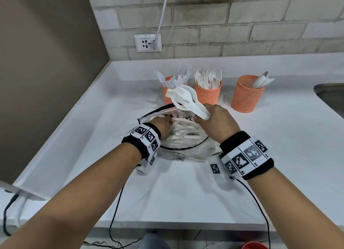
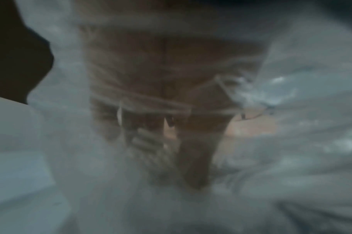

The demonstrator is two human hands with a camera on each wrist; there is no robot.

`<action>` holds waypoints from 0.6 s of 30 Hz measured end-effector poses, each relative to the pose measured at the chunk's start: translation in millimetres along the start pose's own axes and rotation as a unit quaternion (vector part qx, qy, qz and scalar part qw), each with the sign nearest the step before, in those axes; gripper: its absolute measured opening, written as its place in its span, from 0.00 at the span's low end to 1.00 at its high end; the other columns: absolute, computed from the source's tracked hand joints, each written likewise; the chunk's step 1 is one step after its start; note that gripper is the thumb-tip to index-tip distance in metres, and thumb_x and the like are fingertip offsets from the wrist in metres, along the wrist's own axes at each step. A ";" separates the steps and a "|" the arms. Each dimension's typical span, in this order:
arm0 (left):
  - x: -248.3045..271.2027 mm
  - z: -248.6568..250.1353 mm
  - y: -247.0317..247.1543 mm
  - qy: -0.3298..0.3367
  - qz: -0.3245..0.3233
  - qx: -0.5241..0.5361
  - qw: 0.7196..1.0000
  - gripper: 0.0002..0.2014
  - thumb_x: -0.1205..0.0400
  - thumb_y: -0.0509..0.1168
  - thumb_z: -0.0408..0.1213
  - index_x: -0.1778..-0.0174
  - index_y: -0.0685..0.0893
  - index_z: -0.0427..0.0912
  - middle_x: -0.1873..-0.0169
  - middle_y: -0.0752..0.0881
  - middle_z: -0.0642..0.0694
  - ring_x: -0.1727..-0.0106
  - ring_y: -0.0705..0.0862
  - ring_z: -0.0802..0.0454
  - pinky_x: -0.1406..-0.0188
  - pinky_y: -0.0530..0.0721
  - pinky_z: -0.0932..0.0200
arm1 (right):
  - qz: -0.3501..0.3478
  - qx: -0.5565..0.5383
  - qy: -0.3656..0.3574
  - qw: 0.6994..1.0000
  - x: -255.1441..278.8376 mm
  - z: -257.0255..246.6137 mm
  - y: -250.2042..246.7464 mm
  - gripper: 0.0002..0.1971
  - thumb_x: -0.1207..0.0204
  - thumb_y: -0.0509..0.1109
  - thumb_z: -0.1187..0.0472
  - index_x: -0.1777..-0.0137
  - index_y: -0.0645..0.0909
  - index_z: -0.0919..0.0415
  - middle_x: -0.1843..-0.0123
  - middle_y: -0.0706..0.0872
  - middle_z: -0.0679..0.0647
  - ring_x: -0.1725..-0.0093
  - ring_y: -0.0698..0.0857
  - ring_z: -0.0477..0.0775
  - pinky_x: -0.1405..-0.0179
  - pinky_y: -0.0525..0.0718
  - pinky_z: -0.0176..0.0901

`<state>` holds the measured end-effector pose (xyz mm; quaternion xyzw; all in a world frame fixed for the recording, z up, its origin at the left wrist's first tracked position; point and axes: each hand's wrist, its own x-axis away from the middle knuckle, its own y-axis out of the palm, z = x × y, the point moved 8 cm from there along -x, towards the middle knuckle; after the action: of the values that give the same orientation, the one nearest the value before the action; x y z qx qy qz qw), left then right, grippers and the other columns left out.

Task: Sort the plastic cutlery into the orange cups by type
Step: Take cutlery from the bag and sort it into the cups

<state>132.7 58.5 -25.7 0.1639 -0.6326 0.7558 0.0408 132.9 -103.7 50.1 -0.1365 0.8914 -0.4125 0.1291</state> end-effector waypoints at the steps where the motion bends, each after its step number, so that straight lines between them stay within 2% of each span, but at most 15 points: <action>1: -0.3 -1.3 -2.2 -0.003 0.002 -0.001 1.000 0.19 0.16 0.58 0.36 0.28 0.70 0.40 0.35 0.81 0.37 0.35 0.80 0.41 0.38 0.76 0.54 | 0.010 -0.008 -0.004 1.000 -0.9 -0.6 -1.9 0.14 0.23 0.67 0.52 0.44 0.82 0.60 0.56 0.83 0.58 0.57 0.78 0.58 0.61 0.70 0.43; 3: -0.7 -5.0 -9.6 -0.014 0.009 0.001 1.000 0.20 0.17 0.60 0.32 0.29 0.74 0.38 0.31 0.79 0.40 0.31 0.77 0.43 0.34 0.74 0.56 | 0.026 -0.013 -0.008 1.000 -2.4 -0.3 -5.5 0.13 0.23 0.67 0.52 0.46 0.82 0.61 0.56 0.83 0.60 0.57 0.79 0.59 0.62 0.70 0.43; 8: -2.6 -8.1 -18.4 -0.006 0.022 0.062 0.998 0.19 0.16 0.54 0.28 0.30 0.77 0.37 0.27 0.75 0.42 0.28 0.75 0.45 0.29 0.73 0.57 | 0.045 -0.006 -0.011 0.999 -3.1 2.4 -7.2 0.12 0.23 0.67 0.54 0.47 0.81 0.62 0.52 0.83 0.64 0.54 0.80 0.62 0.60 0.70 0.43; 10: -3.4 -10.2 -20.4 -0.007 0.033 0.122 0.992 0.19 0.16 0.52 0.25 0.32 0.78 0.36 0.28 0.76 0.41 0.31 0.78 0.43 0.32 0.77 0.55 | 0.049 0.000 -0.012 0.999 -3.0 2.6 -6.2 0.13 0.23 0.67 0.53 0.46 0.80 0.62 0.51 0.82 0.64 0.51 0.81 0.64 0.60 0.70 0.43; 13: 1.0 -8.4 -28.8 -0.004 0.066 0.205 0.976 0.15 0.15 0.54 0.32 0.36 0.80 0.36 0.37 0.83 0.38 0.44 0.84 0.41 0.45 0.82 0.56 | 0.052 0.006 -0.014 0.999 -1.8 2.3 -5.9 0.15 0.23 0.66 0.53 0.44 0.80 0.63 0.49 0.82 0.64 0.49 0.81 0.64 0.59 0.71 0.44; 15: 8.6 -3.4 -34.4 0.009 0.093 0.239 0.966 0.13 0.16 0.60 0.36 0.38 0.81 0.37 0.45 0.86 0.39 0.52 0.83 0.45 0.54 0.78 0.61 | 0.059 0.008 -0.015 0.998 -0.8 2.6 -7.8 0.15 0.23 0.66 0.53 0.44 0.80 0.64 0.49 0.81 0.65 0.49 0.81 0.64 0.59 0.70 0.44; 18: 26.6 11.1 -42.9 0.058 0.140 0.225 0.963 0.13 0.21 0.68 0.34 0.41 0.83 0.36 0.52 0.83 0.46 0.52 0.79 0.53 0.55 0.71 0.69 | 0.063 0.016 -0.013 0.998 -0.3 3.8 -10.1 0.15 0.22 0.66 0.53 0.44 0.79 0.64 0.49 0.80 0.65 0.49 0.80 0.65 0.58 0.72 0.46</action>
<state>121.3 52.3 24.3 0.0349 -0.4597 0.8848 -0.0670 135.8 -112.6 55.5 -0.0833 0.8896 -0.4164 0.1685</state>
